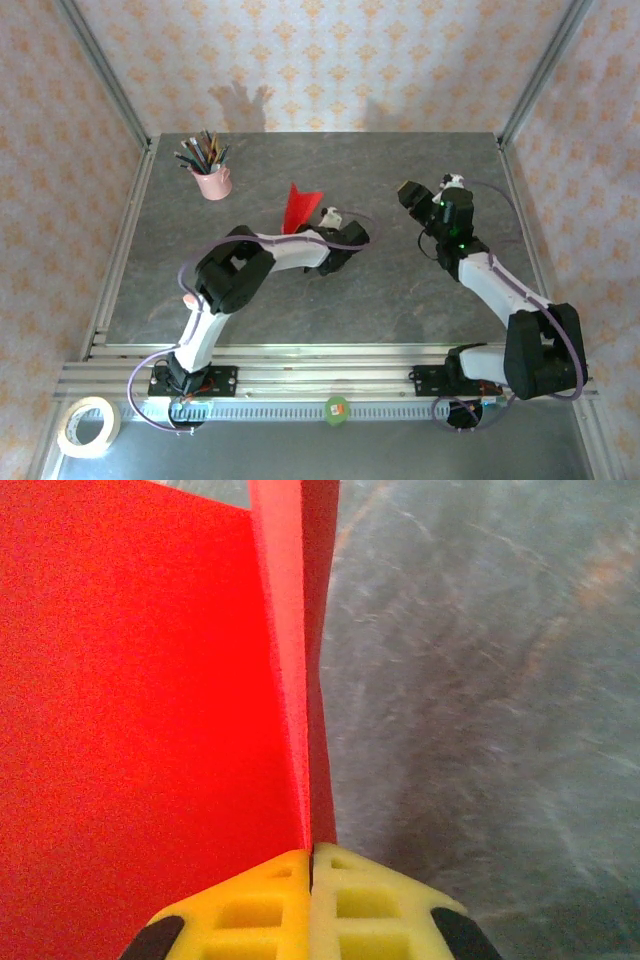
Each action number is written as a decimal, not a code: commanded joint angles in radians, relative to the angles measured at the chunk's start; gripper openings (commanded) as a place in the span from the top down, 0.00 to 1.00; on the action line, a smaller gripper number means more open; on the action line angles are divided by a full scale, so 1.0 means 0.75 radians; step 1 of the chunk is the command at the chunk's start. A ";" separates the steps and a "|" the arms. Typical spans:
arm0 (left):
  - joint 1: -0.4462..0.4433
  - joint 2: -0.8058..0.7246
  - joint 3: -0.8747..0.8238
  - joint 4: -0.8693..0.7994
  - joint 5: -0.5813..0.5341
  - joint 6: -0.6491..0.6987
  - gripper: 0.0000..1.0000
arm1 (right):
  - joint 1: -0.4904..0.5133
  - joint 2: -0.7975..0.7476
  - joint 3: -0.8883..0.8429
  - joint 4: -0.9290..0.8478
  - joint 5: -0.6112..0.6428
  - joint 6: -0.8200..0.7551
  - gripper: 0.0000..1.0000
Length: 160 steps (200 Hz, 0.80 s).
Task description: Fold a paper plane with a square sheet of paper (pick it up from the middle)
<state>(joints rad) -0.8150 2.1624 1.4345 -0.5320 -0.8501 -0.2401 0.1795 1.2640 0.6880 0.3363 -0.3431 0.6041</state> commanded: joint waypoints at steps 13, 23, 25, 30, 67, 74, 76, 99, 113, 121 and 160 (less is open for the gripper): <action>-0.037 0.090 0.077 -0.066 -0.078 0.009 0.96 | -0.007 -0.011 -0.005 0.007 0.008 0.016 0.46; -0.049 0.102 0.088 -0.066 -0.052 0.003 0.94 | -0.006 -0.005 -0.004 0.009 0.006 0.017 0.46; -0.050 0.103 0.090 -0.064 -0.046 0.002 0.93 | -0.006 -0.004 -0.003 0.008 0.004 0.018 0.46; -0.056 0.107 0.095 -0.067 -0.027 0.000 0.92 | -0.006 -0.004 -0.001 0.010 0.004 0.018 0.46; -0.079 0.066 0.103 -0.057 0.175 -0.072 0.81 | -0.007 0.008 0.002 0.014 -0.003 0.030 0.46; -0.079 0.041 0.095 -0.050 0.234 -0.089 0.78 | -0.006 0.010 0.003 0.014 -0.003 0.030 0.46; -0.079 0.035 0.094 -0.050 0.251 -0.093 0.78 | -0.006 0.012 0.003 0.014 -0.004 0.031 0.46; -0.081 -0.057 0.050 -0.022 0.442 -0.151 0.69 | -0.007 0.026 0.011 0.016 -0.021 0.029 0.46; -0.081 -0.115 0.017 -0.007 0.575 -0.191 0.64 | -0.006 0.038 0.015 0.014 -0.023 0.033 0.46; -0.083 -0.151 -0.009 0.013 0.654 -0.216 0.62 | -0.006 0.041 0.015 0.014 -0.019 0.039 0.46; -0.085 -0.347 -0.157 0.132 1.038 -0.323 0.55 | -0.006 0.061 0.015 0.021 0.001 0.058 0.43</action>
<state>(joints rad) -0.8730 1.9900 1.3823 -0.4957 -0.3157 -0.4030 0.1795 1.3029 0.6868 0.3363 -0.3553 0.6315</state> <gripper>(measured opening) 0.432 0.559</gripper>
